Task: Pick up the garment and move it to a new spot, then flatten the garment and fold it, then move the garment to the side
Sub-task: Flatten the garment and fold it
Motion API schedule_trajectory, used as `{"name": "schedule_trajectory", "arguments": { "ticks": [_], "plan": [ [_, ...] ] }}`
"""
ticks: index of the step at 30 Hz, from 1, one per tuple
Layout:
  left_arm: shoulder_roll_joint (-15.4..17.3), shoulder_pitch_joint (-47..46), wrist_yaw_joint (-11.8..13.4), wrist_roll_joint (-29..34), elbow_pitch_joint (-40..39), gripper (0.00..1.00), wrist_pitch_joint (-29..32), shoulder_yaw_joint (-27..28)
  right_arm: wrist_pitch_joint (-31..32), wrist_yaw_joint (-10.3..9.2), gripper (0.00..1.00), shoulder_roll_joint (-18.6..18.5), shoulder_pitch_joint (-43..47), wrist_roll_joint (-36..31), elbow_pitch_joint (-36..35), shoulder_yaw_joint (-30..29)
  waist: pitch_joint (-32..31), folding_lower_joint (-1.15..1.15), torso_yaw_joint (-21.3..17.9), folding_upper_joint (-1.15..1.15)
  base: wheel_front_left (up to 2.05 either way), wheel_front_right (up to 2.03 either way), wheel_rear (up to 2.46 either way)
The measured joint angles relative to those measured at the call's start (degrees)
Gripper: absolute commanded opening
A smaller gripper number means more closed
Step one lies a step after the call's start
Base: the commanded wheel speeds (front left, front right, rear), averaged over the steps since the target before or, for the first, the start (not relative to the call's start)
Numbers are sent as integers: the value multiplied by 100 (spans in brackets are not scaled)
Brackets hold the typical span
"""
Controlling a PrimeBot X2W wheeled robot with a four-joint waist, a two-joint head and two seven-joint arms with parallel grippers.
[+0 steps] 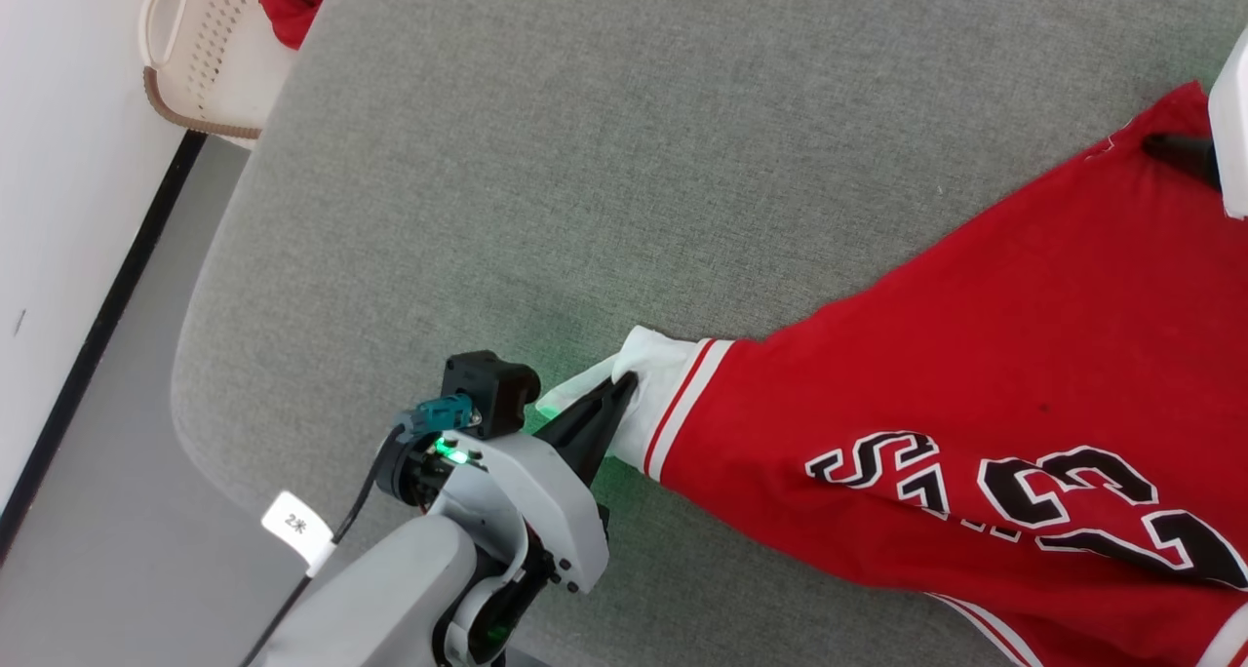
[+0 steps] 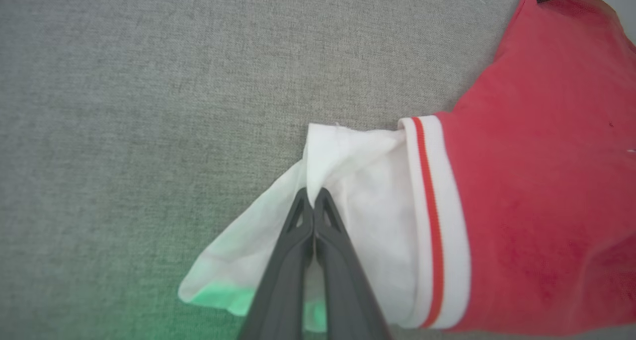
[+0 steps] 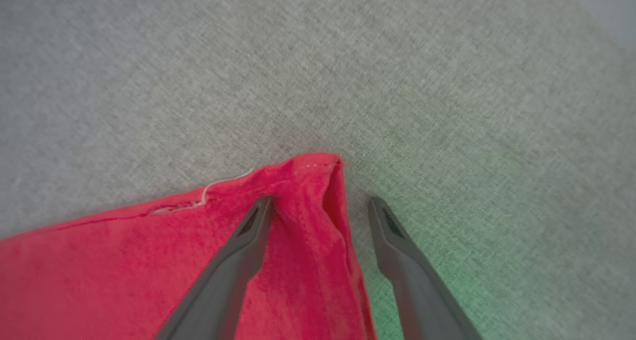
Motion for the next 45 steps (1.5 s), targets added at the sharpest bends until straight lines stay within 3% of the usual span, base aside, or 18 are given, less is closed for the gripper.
{"name": "schedule_trajectory", "arguments": {
  "ticks": [1,11,17,31,38,45],
  "plan": [
    [-10,-4,-9,-1,23,0,-4,0,56,0,0,18,-55,-2,48,24,1,0,1,0,0,0,0],
    [3,-36,-51,-53,182,0,-62,33,36,-2,0,177,-224,-18,372,43,-45,0,-104,0,0,0,0],
    [218,-96,-34,-96,135,0,114,89,-155,-2,0,257,-221,59,422,56,-147,0,-266,0,0,0,0],
    [1548,-1057,40,-160,-711,0,1562,388,-907,-2,0,388,-342,637,18,-20,-661,0,-889,1,0,0,0],
    [1883,-2171,-230,-192,-504,0,2416,538,-1663,-3,0,502,-580,626,-87,-96,-1003,0,-1285,0,0,0,0],
    [1792,-3499,-613,35,364,0,2959,526,-2577,-2,0,713,-886,318,197,-241,-1365,0,-1654,0,0,0,0]
  ]
}}
